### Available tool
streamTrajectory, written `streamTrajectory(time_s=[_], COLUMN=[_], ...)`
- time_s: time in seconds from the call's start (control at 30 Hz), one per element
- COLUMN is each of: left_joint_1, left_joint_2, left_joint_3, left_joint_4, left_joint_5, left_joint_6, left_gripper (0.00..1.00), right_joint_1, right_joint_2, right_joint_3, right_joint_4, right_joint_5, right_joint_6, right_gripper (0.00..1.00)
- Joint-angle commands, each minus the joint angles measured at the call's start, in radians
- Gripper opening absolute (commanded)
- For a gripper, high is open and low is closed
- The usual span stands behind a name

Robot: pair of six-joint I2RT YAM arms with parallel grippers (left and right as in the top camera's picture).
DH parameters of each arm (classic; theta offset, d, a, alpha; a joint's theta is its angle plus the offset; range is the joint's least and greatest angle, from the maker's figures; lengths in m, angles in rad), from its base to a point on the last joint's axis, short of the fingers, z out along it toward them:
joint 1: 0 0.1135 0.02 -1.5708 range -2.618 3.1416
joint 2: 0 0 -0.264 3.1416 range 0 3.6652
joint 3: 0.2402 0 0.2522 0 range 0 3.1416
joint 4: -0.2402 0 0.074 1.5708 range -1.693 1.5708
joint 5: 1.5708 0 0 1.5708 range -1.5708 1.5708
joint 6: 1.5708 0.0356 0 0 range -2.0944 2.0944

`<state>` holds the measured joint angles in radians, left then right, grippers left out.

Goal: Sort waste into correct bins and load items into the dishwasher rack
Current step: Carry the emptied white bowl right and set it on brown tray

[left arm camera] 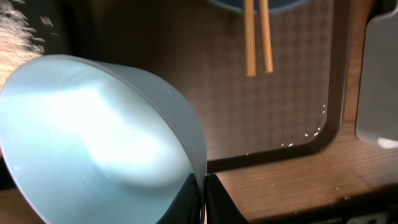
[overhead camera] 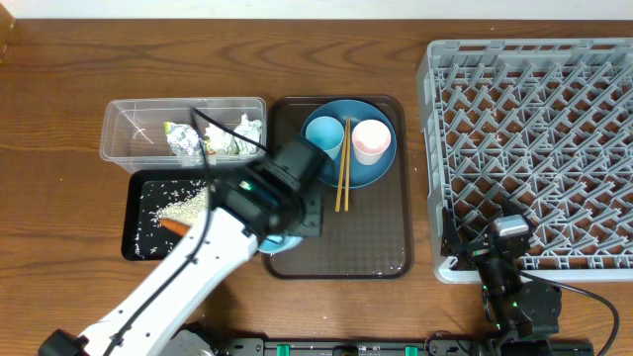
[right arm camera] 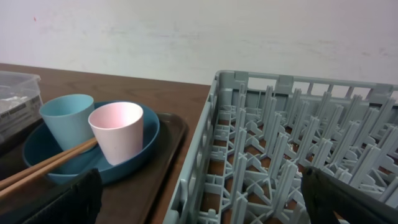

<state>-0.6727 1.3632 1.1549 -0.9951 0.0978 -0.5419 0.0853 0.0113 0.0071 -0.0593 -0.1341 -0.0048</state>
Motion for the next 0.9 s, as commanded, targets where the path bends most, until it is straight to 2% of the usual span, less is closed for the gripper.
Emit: streamTrajectory(time_s=[0.0, 0.5, 0.77, 0.8, 0.87], left_joint_1=[-0.048, -0.087, -0.087, -0.087, -0.087], left_joint_2=[0.004, 0.044, 0.135, 0.143, 0.146], left_joint_3=[-0.074, -0.281, -0.287, -0.287, -0.287], left_joint_4=[0.055, 0.384, 0.480, 0.485, 0.484], left_joint_5=[-0.057, -0.063, -0.065, -0.065, -0.065], left_joint_6=[-0.090, -0.137, -0.137, -0.137, -0.137], left_gripper=[0.06, 0.06, 0.06, 0.07, 0.17], right_joint_1=[-0.006, -0.006, -0.006, -0.006, -0.006], right_joint_2=[-0.005, -0.005, -0.005, -0.005, -0.005], right_joint_3=[-0.002, -0.002, -0.002, -0.002, -0.002], right_joint_4=[-0.003, -0.003, -0.003, -0.003, -0.003], right_joint_5=[-0.001, -0.001, -0.001, -0.001, -0.001], right_joint_6=[-0.004, -0.004, -0.003, -0.004, -0.004], right_gripper=[0.99, 0.99, 0.99, 0.99, 0.99])
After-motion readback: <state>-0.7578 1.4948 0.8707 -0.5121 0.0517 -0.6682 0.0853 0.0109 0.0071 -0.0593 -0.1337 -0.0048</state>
